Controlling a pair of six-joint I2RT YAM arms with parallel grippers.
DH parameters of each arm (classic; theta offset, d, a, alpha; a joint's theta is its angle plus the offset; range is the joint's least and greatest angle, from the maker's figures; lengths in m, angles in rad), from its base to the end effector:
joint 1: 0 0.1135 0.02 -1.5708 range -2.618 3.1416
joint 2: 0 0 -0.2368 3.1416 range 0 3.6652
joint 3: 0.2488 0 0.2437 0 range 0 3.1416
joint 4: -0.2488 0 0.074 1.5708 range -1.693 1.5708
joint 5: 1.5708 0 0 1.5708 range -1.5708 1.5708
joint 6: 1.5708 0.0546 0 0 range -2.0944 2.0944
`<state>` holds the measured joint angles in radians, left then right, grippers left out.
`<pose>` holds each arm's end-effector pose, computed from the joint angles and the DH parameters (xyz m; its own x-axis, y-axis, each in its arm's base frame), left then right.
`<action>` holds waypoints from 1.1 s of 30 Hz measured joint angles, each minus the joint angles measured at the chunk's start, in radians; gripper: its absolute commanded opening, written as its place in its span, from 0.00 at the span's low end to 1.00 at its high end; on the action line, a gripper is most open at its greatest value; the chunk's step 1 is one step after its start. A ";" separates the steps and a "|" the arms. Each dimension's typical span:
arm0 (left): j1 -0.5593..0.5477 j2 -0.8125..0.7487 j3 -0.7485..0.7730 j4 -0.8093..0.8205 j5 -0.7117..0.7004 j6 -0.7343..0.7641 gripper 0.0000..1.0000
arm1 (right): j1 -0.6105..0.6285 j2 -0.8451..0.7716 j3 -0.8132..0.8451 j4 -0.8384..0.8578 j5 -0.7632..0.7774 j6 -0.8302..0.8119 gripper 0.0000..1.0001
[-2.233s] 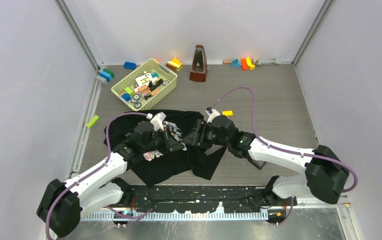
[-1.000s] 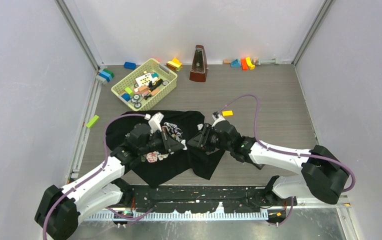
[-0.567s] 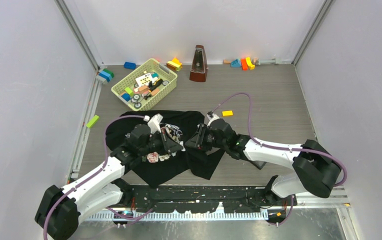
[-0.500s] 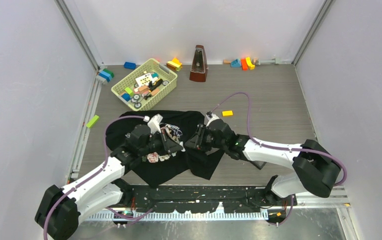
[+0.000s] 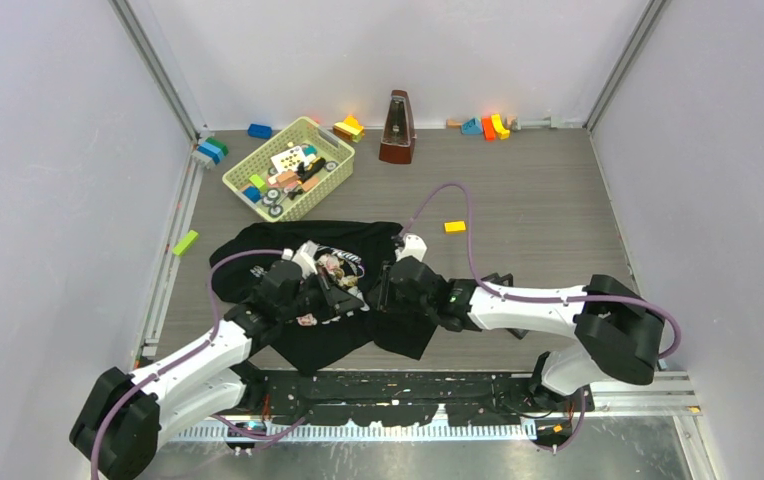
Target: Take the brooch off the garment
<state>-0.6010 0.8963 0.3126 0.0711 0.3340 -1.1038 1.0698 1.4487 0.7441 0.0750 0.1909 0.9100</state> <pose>0.1645 -0.1345 0.1568 -0.8695 -0.4266 -0.2488 -0.0146 0.5257 -0.8505 0.1595 0.2697 0.1661 -0.7953 0.1615 -0.5843 -0.2600 0.7797 0.5696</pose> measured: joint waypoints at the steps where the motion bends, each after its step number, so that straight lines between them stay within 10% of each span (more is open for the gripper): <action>1: 0.000 0.000 -0.003 0.001 -0.003 -0.008 0.00 | 0.008 0.008 0.010 -0.005 0.015 -0.012 0.27; 13: 0.019 0.012 -0.016 -0.002 0.019 -0.040 0.00 | 0.084 0.052 0.093 -0.105 0.111 -0.198 0.26; 27: 0.133 0.066 0.100 -0.053 0.234 0.128 0.00 | 0.016 -0.180 -0.012 -0.124 -0.209 -0.285 0.00; 33: 0.138 0.110 0.113 -0.038 0.292 0.179 0.00 | -0.046 -0.259 -0.046 -0.127 -0.262 -0.269 0.41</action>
<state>-0.4633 1.0065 0.4259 0.0330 0.6262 -0.9249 1.0237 1.1893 0.6983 -0.0517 -0.0715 0.6415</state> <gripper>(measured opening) 0.039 0.162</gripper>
